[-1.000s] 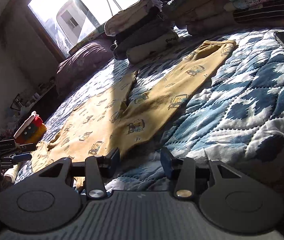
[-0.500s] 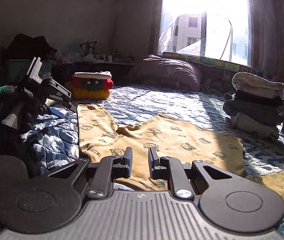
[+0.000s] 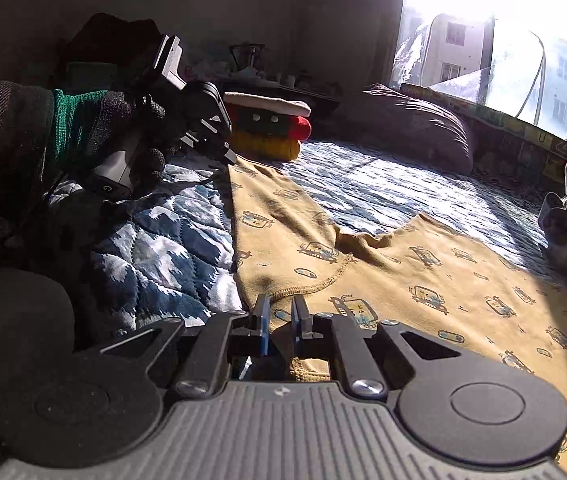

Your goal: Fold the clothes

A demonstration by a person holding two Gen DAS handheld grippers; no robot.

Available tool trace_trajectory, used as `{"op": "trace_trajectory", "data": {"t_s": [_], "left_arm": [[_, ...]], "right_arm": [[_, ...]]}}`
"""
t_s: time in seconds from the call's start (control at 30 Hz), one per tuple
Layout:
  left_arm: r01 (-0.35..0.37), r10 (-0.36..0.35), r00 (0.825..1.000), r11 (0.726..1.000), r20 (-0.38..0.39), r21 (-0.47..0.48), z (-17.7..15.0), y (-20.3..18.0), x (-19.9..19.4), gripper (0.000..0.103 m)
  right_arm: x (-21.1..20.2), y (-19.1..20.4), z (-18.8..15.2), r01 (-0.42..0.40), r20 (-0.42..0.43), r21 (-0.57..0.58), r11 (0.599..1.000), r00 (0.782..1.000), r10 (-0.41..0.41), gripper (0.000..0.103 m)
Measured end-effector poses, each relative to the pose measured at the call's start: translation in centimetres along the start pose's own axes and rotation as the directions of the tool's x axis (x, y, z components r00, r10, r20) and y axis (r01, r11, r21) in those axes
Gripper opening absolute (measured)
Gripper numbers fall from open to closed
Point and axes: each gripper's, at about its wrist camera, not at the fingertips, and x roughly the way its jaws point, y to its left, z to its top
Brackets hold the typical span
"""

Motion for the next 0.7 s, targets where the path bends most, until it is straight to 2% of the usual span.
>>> {"op": "trace_trajectory", "data": {"t_s": [0.07,0.13,0.2,0.23,0.3,0.37,0.4,0.47,0.57,0.63,0.7], "left_arm": [[-0.038,0.038,0.999,0.999,-0.03,0.024,0.0,0.3,0.9,0.0],[-0.046,0.047,0.998,0.999,-0.04,0.023,-0.2,0.7,1.3,0.0],[-0.05,0.051,0.998,0.998,-0.038,0.04,-0.4,0.7,1.3,0.004],[-0.055,0.056,0.998,0.998,-0.031,0.042,-0.4,0.6,1.0,0.004],[-0.078,0.079,0.997,0.995,-0.009,0.06,-0.4,0.2,0.2,0.014],[-0.11,0.109,0.994,0.988,0.017,0.11,-0.8,-0.9,-0.9,0.021],[-0.109,0.106,0.994,0.982,0.024,0.154,-1.2,-1.8,-1.7,0.021],[-0.08,0.076,0.997,0.971,0.025,0.224,-2.3,-3.9,-3.3,0.021],[0.06,-0.053,0.998,0.956,-0.031,0.286,-4.8,-7.2,-6.3,0.021],[0.172,-0.154,0.985,0.924,-0.08,0.341,-6.9,-9.8,-8.4,0.021],[0.258,-0.221,0.965,0.897,-0.141,0.36,-9.1,-11.8,-9.7,0.021]], "right_arm": [[0.0,0.3,-0.1,0.006,0.004,-0.021,1.0,1.0,-0.006,0.013],[-0.5,-0.4,0.1,-0.014,0.015,0.025,1.0,1.0,0.014,0.013],[-1.5,-0.6,0.4,0.02,0.095,0.049,0.999,0.995,-0.025,0.013],[-1.6,-0.7,0.5,0.024,0.098,0.057,0.998,0.995,-0.029,0.013],[-0.3,-1.5,0.2,-0.028,0.001,0.102,0.994,1.0,0.028,0.014],[-0.1,-1.3,-0.5,-0.041,-0.003,0.098,0.994,0.999,0.042,0.016],[-0.1,-1.2,-0.2,-0.04,-0.008,0.09,0.995,0.999,0.041,0.016],[-0.6,-1.4,-0.2,-0.046,0.002,0.098,0.994,0.999,0.046,0.016],[-1.7,-1.7,-0.4,-0.055,0.021,0.121,0.991,0.998,0.052,0.016],[-3.0,-2.4,-0.5,-0.055,0.027,0.163,0.985,0.998,0.051,0.016],[-4.5,-3.3,-0.7,-0.054,0.028,0.215,0.975,0.998,0.049,0.016]]}}
